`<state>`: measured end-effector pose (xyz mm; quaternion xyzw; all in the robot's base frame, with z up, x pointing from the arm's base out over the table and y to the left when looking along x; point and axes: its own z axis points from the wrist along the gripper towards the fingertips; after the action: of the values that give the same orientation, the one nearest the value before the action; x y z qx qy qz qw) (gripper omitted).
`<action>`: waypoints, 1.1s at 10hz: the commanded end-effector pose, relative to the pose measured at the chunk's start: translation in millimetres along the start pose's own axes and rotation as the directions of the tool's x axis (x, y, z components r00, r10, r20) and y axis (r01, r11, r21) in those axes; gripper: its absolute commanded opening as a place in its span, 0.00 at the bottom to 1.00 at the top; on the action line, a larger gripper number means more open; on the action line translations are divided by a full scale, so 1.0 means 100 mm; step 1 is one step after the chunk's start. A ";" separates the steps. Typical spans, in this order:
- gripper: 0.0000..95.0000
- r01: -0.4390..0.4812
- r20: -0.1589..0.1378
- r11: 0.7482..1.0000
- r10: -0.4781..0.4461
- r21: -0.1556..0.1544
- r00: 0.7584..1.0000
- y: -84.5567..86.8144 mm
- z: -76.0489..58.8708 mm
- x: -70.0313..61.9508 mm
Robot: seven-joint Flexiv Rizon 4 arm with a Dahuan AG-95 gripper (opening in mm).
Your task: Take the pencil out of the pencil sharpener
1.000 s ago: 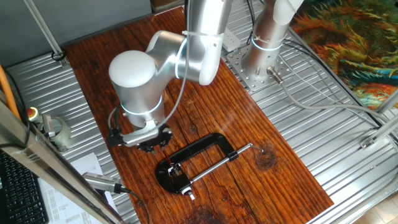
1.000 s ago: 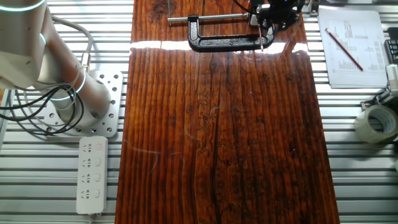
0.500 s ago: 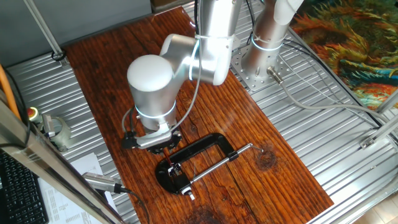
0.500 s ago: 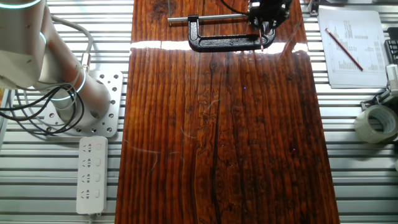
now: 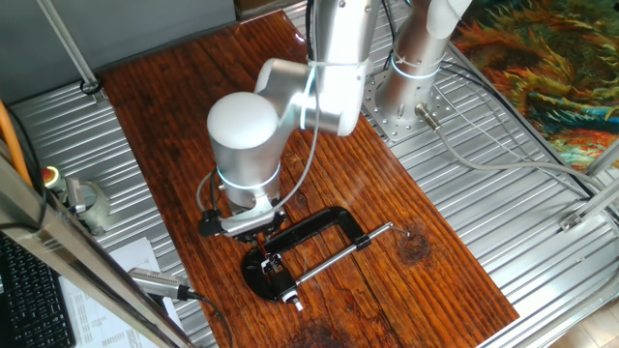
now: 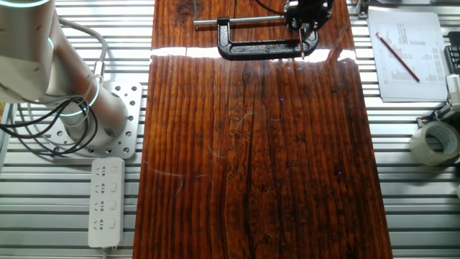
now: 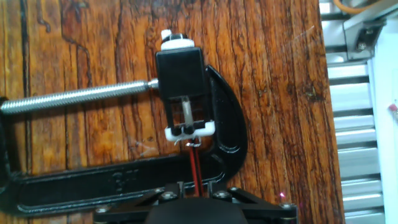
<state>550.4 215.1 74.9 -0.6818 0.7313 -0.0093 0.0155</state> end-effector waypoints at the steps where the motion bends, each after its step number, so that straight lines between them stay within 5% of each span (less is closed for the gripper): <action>1: 0.20 0.000 0.010 1.000 0.000 -0.001 1.000 -0.04 0.05 0.01; 11: 0.20 0.029 0.012 0.999 -0.029 -0.013 1.000 -0.05 0.14 0.00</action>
<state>556.0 215.2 60.0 -0.6924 0.7213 -0.0002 0.0159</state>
